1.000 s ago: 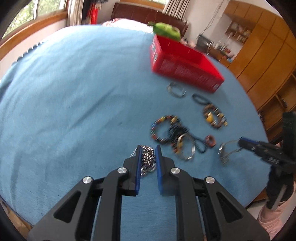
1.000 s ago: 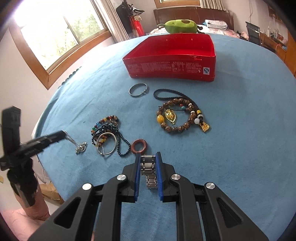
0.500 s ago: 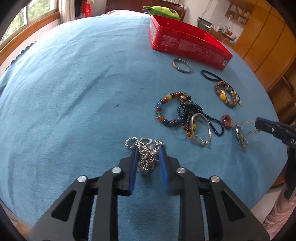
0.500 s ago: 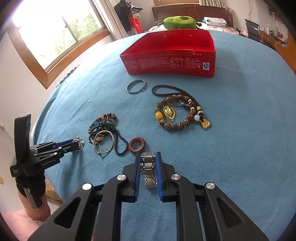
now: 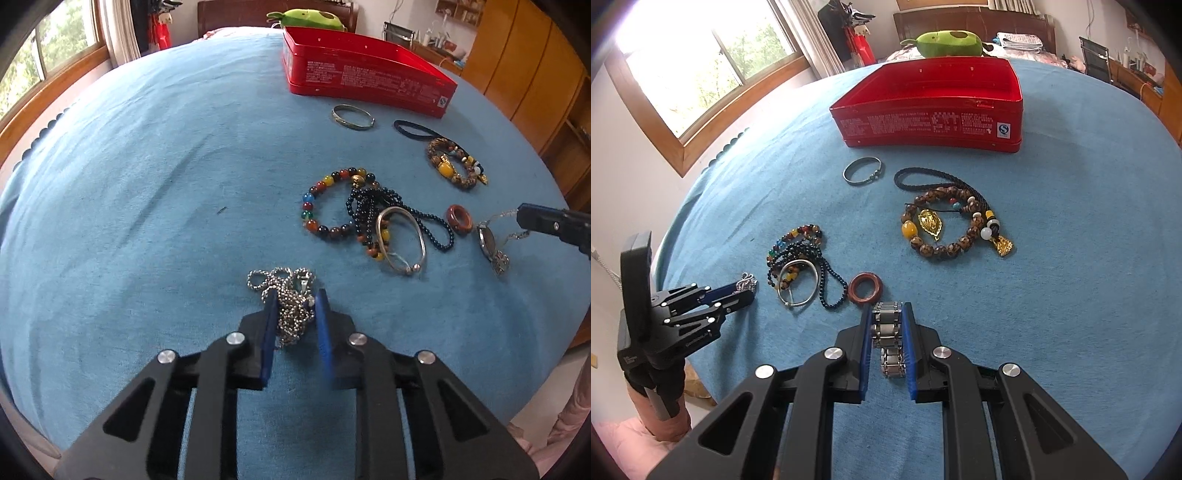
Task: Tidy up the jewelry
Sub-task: 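Carry chain and watch over the red box while the left tool releases the chain inside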
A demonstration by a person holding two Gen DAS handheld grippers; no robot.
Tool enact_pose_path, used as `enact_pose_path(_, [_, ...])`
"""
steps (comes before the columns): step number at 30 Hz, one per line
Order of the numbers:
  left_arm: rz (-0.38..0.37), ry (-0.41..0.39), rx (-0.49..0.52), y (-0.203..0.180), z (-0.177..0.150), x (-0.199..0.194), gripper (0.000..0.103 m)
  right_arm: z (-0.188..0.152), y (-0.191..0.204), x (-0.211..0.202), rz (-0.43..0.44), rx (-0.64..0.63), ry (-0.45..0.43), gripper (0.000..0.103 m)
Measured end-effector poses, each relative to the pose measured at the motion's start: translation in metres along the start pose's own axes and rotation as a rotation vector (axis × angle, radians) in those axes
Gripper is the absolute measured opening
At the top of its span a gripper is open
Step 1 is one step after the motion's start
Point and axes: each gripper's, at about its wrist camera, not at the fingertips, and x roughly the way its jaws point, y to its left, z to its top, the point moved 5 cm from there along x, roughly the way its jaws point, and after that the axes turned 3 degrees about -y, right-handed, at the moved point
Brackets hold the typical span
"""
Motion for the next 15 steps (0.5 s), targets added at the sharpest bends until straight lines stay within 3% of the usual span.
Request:
enact_pose_path(7, [-0.042,-0.052,-0.064,0.006,0.007,-0.011,0.01,0.007,-0.001,-0.006,0.015,0.011,-0.016,0.015])
enact_pose_path(15, [-0.071,-0.191,-0.094,0.014,0.044,-0.059,0.01,0.029,-0.001,-0.022,0.045,0.017,-0.058,0.015])
